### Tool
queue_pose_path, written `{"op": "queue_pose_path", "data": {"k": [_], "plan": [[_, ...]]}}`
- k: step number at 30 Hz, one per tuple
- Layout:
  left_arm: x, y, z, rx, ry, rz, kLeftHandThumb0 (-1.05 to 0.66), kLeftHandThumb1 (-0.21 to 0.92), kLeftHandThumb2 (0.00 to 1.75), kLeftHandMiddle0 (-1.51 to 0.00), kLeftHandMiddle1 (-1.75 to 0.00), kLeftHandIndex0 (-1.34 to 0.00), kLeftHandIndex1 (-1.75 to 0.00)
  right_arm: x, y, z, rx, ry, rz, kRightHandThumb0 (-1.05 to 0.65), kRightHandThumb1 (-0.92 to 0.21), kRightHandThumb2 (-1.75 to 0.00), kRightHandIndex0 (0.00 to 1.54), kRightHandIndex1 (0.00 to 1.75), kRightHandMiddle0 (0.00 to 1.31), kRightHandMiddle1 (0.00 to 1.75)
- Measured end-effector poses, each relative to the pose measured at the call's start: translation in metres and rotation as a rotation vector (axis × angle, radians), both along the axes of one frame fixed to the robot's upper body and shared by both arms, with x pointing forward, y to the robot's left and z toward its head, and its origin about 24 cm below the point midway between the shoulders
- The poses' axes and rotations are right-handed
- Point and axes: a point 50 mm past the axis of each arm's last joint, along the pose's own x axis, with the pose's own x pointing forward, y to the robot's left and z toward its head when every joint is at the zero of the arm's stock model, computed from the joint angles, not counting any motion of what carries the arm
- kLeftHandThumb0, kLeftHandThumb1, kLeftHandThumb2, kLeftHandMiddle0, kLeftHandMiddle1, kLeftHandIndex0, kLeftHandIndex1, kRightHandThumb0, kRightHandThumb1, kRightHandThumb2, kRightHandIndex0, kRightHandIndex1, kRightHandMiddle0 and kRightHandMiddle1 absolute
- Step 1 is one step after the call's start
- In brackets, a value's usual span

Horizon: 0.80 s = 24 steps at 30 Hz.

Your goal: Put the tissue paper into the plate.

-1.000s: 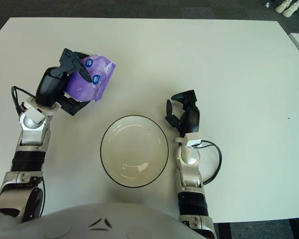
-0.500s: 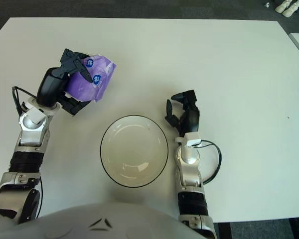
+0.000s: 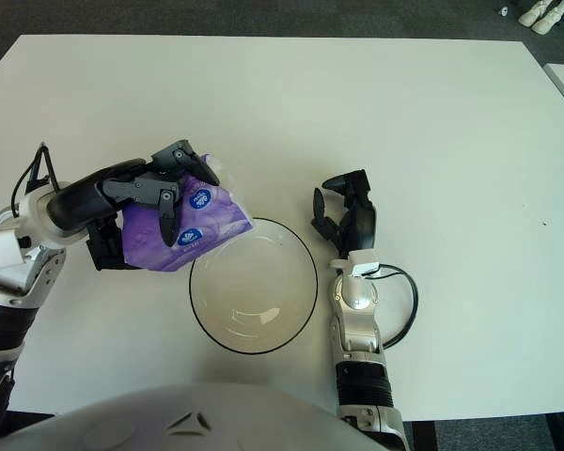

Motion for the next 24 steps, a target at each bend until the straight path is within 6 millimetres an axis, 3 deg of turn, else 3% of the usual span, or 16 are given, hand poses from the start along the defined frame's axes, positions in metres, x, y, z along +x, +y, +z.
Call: {"op": "queue_pose_path", "data": {"k": [20, 24], "plan": [[0.0005, 0.0018, -0.0012, 0.014, 0.016, 0.003, 0.00, 0.12, 1.55, -0.64, -1.75, -0.63, -1.75, -0.0002, 0.0002, -0.0003, 0.001, 0.001, 0.000, -0.36, -0.78, -0.73, 0.55, 1.36, 0.27, 1.75], [-0.0009, -0.0067, -0.0041, 0.033, -0.082, 0.044, 0.00, -0.04, 1.70, -0.84, -1.75, -0.70, -1.69, 0.0014, 0.0007, 0.0050, -0.002, -0.024, 0.002, -0.37, -0.77, -0.74, 0.56, 1.36, 0.28, 1.75]]}}
